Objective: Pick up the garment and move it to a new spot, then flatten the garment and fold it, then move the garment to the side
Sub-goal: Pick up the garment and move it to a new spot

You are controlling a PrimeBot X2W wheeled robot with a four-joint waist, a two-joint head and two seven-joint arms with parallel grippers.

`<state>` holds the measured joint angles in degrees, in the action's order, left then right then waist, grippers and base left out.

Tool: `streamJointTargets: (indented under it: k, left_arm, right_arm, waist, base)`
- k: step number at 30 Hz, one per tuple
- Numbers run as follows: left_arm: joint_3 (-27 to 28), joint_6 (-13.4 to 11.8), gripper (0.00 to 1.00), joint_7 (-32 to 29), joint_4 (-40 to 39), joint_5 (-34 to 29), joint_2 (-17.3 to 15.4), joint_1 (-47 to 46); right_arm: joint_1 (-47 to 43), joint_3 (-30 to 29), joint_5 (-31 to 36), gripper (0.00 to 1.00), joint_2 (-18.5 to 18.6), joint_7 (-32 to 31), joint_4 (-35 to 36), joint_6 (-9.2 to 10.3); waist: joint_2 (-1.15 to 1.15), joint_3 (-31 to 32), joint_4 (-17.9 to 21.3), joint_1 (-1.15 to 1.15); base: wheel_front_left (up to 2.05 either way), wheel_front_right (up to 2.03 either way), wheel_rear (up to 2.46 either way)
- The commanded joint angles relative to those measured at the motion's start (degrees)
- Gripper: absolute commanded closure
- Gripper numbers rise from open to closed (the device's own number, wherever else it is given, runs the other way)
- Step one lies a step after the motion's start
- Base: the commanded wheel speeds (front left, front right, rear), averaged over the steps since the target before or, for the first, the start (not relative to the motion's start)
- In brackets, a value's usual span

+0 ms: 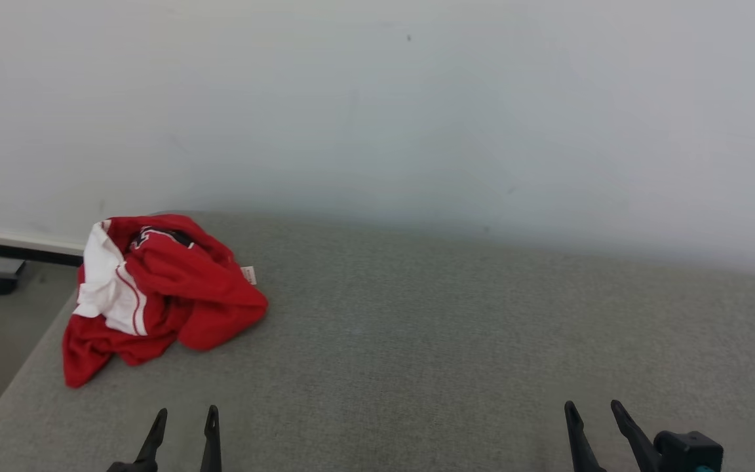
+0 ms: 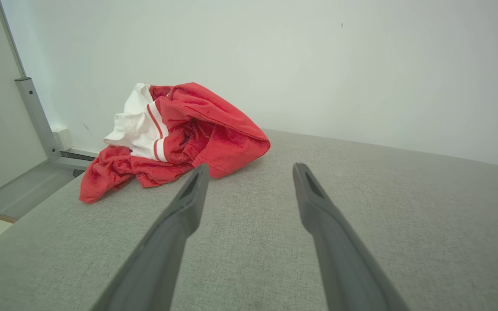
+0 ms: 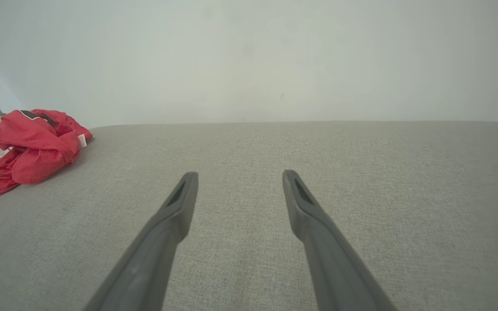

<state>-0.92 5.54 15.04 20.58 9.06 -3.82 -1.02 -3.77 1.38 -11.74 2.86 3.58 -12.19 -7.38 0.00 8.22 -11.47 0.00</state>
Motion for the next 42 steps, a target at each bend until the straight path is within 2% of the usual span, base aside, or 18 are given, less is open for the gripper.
streamJointTargets:
  k: [1,8,10,22,27,30,33,37,40,42]
  left_arm:
    - [0.0,0.0,0.0,0.2,0.0,-0.5,-0.3,0.6]
    - [-0.3,-0.1,0.0,0.2,-0.1,-0.3,-1.4,0.6]
    - [0.2,-0.4,0.0,0.2,-0.7,0.2,-1.6,0.7]
    - [2.5,-1.9,0.0,0.2,-4.0,2.4,-1.2,2.3]
    - [2.0,-1.5,0.0,-0.8,-1.8,3.4,-0.9,0.3]
    - [0.7,-0.8,0.0,-3.9,1.7,4.4,-0.7,-3.2]
    - [0.5,-1.7,0.0,-9.4,6.5,6.6,-0.2,-9.0]
    - [-1.6,-1.5,0.0,-16.6,13.5,9.3,0.6,-18.0]
    - [0.5,-1.7,0.0,-20.7,18.1,14.6,0.6,-24.7]
    - [0.7,-1.9,0.0,-21.8,19.2,15.6,0.7,-27.1]
  right_arm:
    - [-0.1,0.1,-0.6,0.0,-0.1,0.4,-0.1,-0.21]
    - [0.5,1.2,-1.4,0.0,-0.1,1.7,-1.5,-0.21]
    - [1.7,2.1,-1.3,0.0,-0.1,1.7,-1.6,-0.21]
    - [7.2,6.1,-0.6,0.0,0.0,2.0,-4.4,-0.21]
    - [7.3,5.9,-0.5,0.0,0.0,2.1,-5.0,-0.21]
    - [6.9,5.4,-0.1,0.0,0.0,1.9,-4.9,-0.21]
    - [6.0,4.7,0.1,0.0,0.0,1.6,-4.4,-0.21]
    - [3.8,3.6,0.4,0.0,0.0,0.8,-3.1,-0.21]
    - [3.1,4.6,1.3,0.0,-0.1,-0.9,-0.6,-0.21]
    - [3.0,4.4,1.9,0.0,0.0,-1.6,0.4,-0.21]
  waist:
    - [0.0,0.0,-4.9,0.0]
    - [0.0,-0.3,-12.1,0.0]
    - [0.0,-1.3,-13.1,0.0]
    - [0.0,-4.7,-15.9,0.0]
    - [0.0,-5.1,-16.2,0.0]
    - [0.0,-5.4,-16.4,0.0]
    - [0.0,-5.7,-16.6,0.0]
    - [0.0,-5.6,-16.6,0.0]
    - [0.0,-7.4,-13.5,0.0]
    - [0.0,-8.6,-12.3,0.0]
  base:
    - [0.0,0.0,0.0]
    - [0.0,0.0,0.0]
    - [0.0,0.0,0.0]
    - [0.0,0.0,0.0]
    - [0.0,0.0,0.0]
    - [0.0,0.0,0.0]
    - [0.0,0.0,0.0]
    - [0.0,0.0,0.0]
    - [0.0,0.0,0.0]
    - [0.0,0.0,0.0]
